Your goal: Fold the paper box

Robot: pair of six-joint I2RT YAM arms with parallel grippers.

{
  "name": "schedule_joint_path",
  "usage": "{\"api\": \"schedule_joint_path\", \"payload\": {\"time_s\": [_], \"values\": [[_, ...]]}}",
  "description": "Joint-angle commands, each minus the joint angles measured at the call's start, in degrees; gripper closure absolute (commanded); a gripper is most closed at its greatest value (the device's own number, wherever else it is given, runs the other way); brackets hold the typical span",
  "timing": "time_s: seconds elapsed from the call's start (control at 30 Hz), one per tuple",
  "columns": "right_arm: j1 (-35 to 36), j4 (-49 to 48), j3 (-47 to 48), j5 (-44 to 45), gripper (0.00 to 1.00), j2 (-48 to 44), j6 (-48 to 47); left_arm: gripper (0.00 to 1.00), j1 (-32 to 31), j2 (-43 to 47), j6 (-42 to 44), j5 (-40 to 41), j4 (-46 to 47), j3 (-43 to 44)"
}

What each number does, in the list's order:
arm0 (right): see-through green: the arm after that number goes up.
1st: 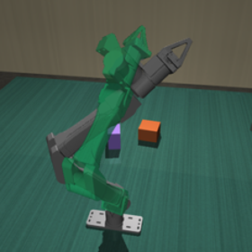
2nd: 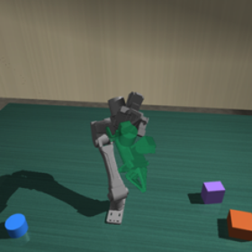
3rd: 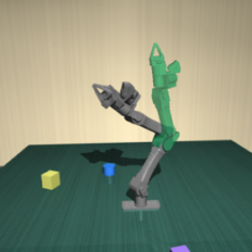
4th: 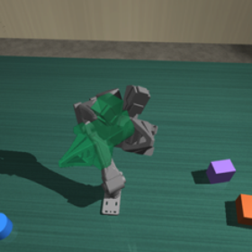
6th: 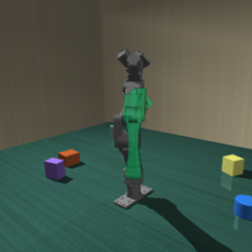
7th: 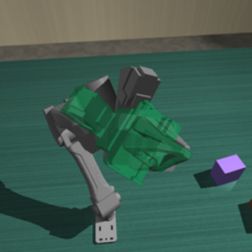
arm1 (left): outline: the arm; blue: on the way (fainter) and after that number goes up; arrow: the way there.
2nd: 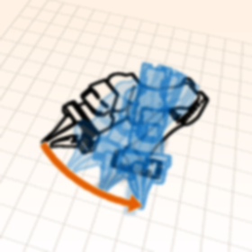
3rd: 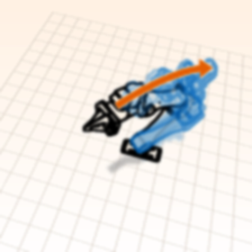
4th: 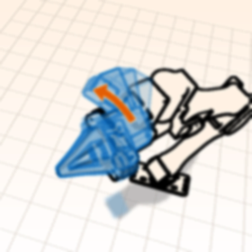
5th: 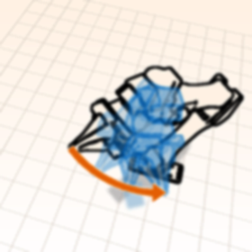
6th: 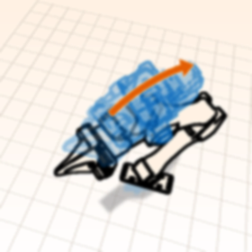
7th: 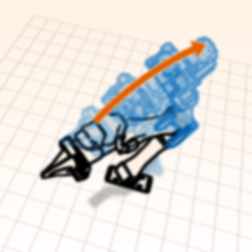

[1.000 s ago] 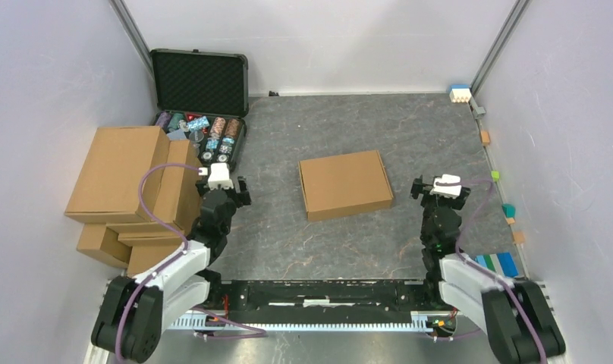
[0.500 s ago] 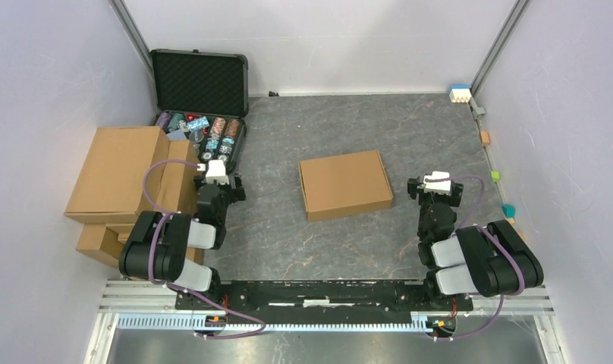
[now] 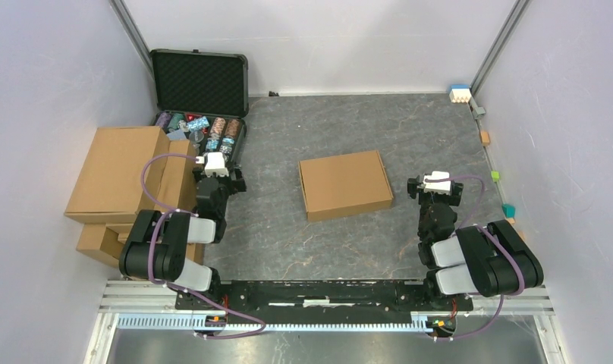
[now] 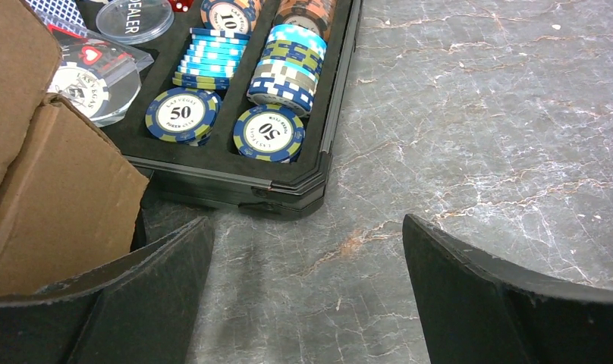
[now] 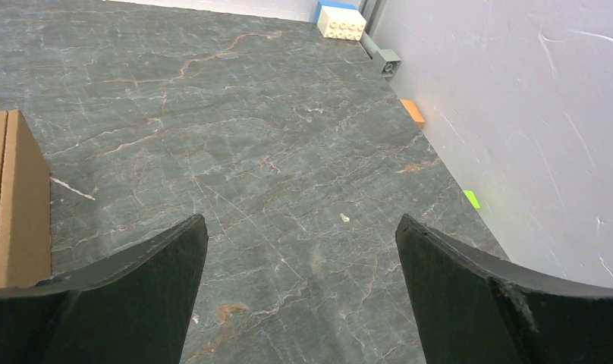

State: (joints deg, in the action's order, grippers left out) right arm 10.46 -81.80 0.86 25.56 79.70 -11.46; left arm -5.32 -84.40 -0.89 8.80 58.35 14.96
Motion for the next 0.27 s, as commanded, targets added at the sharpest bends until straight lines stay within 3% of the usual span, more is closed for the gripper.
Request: {"api": "schedule_joint_path", "payload": {"time_s": [0.0, 0.23], "values": [[-0.2, -3.99, -7.44, -0.51, 0.02, -0.01, -0.76, 0.0, 0.32, -0.04, 1.71, -0.05, 1.63, 0.69], [-0.2, -3.99, -7.37, -0.57, 0.02, -0.11, -0.75, 0.0, 0.31, -0.02, 1.7, -0.09, 1.59, 0.8]]}}
